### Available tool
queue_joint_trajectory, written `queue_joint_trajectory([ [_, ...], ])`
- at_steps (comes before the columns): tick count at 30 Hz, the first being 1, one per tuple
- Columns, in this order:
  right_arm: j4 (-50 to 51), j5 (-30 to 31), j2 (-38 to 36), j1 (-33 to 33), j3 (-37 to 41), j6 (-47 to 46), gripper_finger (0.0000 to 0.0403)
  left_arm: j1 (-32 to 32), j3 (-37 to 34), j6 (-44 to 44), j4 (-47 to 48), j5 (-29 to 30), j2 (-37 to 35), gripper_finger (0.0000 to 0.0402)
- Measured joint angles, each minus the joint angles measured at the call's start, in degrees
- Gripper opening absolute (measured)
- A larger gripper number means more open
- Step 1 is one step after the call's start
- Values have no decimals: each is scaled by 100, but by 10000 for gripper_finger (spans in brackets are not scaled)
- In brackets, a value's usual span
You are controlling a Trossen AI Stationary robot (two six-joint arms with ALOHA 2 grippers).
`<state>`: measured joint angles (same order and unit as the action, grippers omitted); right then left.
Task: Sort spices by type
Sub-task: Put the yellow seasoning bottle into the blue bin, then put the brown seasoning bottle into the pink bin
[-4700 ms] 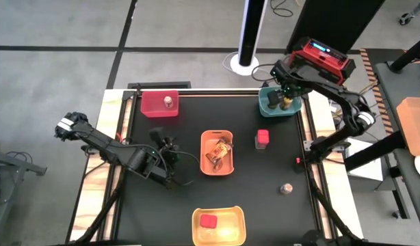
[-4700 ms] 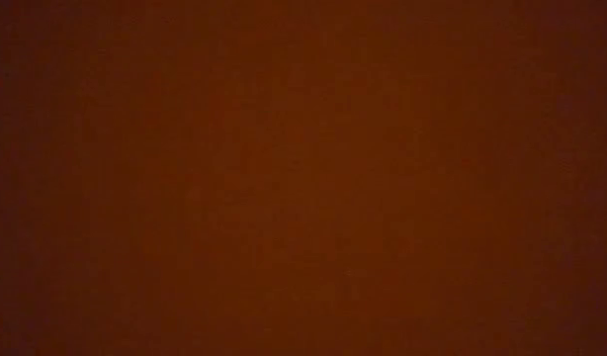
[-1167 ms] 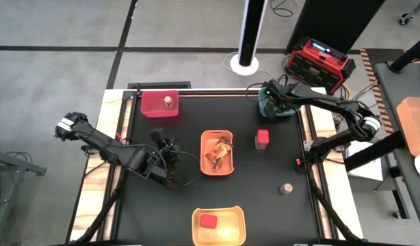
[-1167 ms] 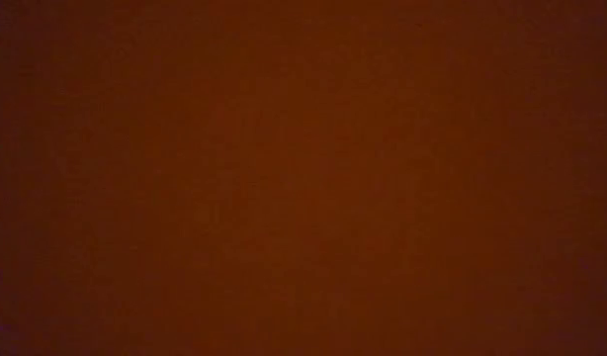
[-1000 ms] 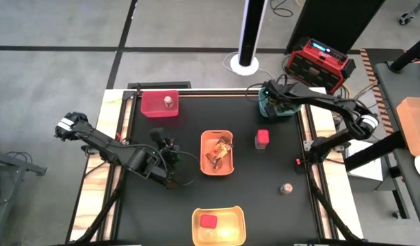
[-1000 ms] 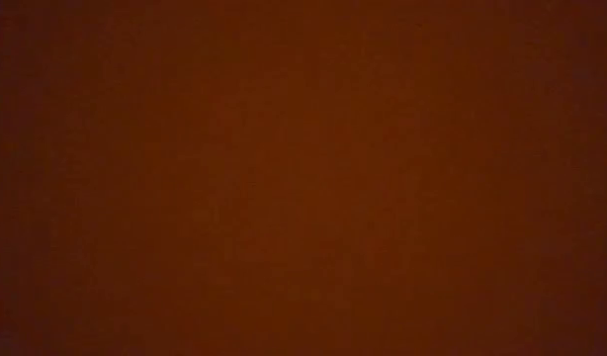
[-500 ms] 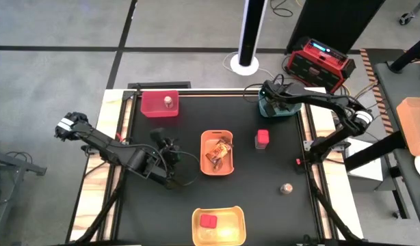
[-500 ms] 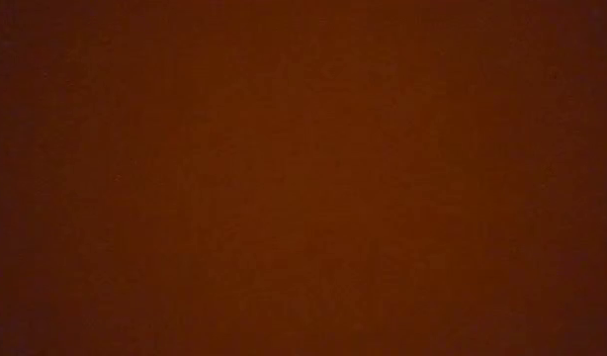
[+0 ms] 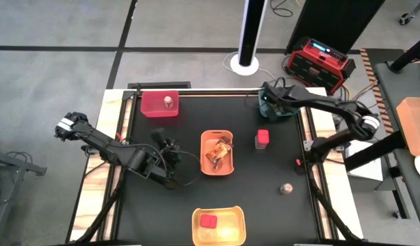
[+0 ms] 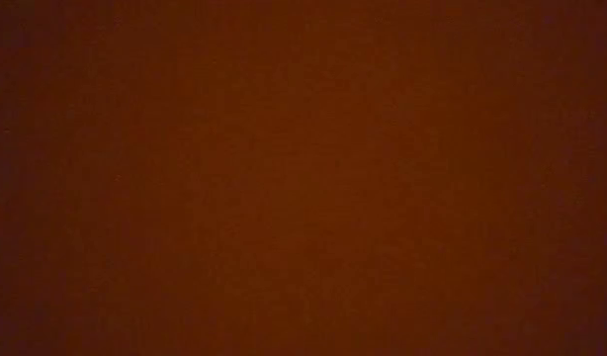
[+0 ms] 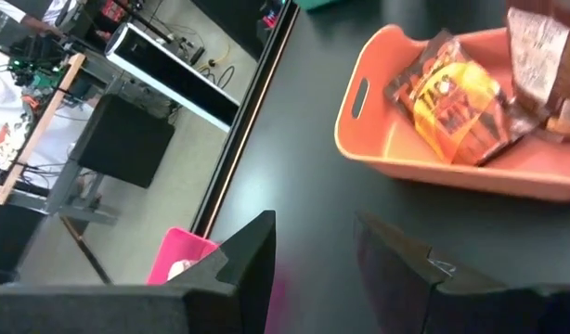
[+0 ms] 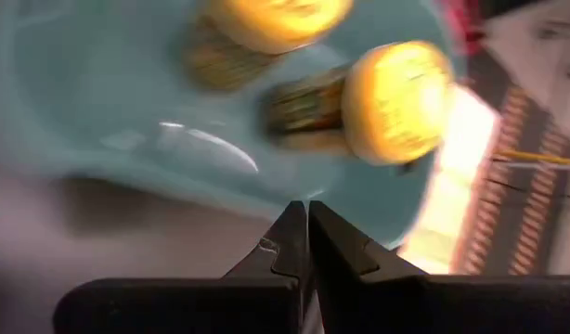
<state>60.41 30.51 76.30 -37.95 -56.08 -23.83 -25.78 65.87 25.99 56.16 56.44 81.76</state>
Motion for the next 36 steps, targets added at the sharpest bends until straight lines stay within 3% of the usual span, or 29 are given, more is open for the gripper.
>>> queue_joint_trajectory([
  [5,126,-1137,-553,1020,57,-246,9,0,4,1,-423,-8,0,129],
  [9,126,-1247,-953,2309,190,-724,9,0,4,-5,-602,-80,0,129],
  [16,148,-1318,-1286,4912,231,-3015,9,-5,7,-61,-812,-196,2,129],
  [21,154,-1983,-1050,6336,23,-4116,9,-4,5,-110,-972,-197,2,129],
  [28,348,-2735,-632,7641,-290,-5108,9,-3,6,-130,-1082,-196,2,129],
  [32,475,-2884,-586,8131,-344,-6467,11,-3,4,-132,-1119,-153,2,129],
  [36,469,-2909,-589,8493,-349,-7135,30,2,4,-141,-1125,-145,2,129],
])
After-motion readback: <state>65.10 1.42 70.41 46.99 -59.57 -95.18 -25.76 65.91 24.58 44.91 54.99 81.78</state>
